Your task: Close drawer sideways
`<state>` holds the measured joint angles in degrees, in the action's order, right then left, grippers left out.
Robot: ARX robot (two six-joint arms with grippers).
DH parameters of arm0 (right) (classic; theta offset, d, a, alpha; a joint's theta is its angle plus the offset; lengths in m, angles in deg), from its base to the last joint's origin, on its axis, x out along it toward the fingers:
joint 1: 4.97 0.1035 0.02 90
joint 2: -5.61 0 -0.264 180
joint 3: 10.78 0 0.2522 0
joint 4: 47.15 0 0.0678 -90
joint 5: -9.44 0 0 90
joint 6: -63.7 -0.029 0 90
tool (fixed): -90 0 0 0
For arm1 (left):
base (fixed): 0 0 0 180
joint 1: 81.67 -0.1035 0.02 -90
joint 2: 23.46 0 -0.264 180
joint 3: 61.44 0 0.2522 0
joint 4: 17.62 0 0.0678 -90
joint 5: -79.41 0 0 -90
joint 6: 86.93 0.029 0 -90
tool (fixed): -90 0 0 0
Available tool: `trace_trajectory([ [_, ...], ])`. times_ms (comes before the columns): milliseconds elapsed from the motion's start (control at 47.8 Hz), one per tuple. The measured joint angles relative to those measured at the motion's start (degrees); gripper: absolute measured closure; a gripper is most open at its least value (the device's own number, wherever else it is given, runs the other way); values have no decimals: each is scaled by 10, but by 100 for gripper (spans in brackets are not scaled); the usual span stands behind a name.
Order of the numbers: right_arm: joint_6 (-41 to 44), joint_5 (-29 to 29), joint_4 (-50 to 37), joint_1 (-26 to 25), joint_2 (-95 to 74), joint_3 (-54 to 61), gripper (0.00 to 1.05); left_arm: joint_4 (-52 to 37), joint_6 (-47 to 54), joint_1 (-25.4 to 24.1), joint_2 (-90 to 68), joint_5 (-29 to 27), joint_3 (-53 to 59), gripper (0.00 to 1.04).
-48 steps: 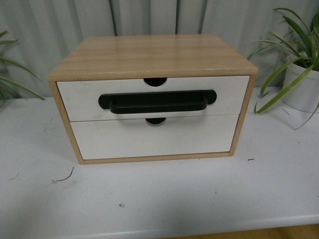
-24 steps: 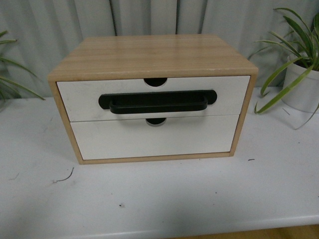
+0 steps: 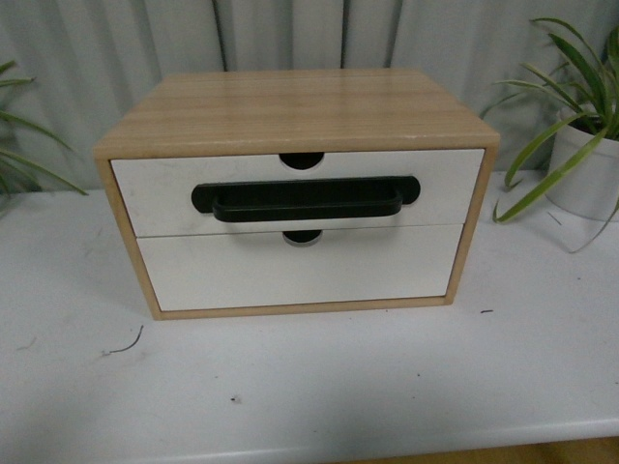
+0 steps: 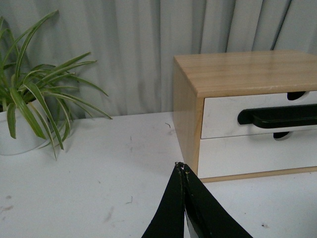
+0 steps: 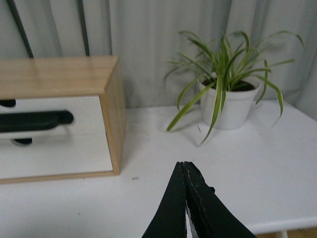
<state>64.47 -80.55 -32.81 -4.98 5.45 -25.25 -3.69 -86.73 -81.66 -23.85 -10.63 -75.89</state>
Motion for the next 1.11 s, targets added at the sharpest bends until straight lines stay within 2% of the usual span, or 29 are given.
trace_trajectory([
  [251,0,0,-3,0,0,0,103,0,0,0,0,0,0,103],
  [314,0,0,-3,0,0,0,91,0,-1,0,0,0,0,101],
  [335,0,0,-3,0,0,0,90,0,-1,0,0,0,0,99],
  [356,0,0,-3,0,0,0,85,0,-1,0,0,0,0,94],
  [377,0,0,-3,0,0,0,83,0,-1,0,0,0,0,93],
  [418,0,0,-3,0,0,0,57,0,-1,0,0,0,0,66],
  [460,0,0,-3,0,0,0,46,0,-1,0,0,0,0,56],
  [565,0,0,-3,0,0,0,32,0,-1,0,0,0,0,41],
  [628,0,0,-3,0,0,0,15,0,-1,0,0,0,0,25],
  [711,-1,0,-3,0,0,0,4,0,-1,0,0,0,0,12],
  [774,-1,0,-3,0,0,0,7,0,0,0,0,0,0,5],
  [816,-1,0,-3,0,0,0,7,0,0,0,0,0,0,7],
  [1109,-1,0,-3,0,0,0,6,0,0,0,0,0,0,7],
])
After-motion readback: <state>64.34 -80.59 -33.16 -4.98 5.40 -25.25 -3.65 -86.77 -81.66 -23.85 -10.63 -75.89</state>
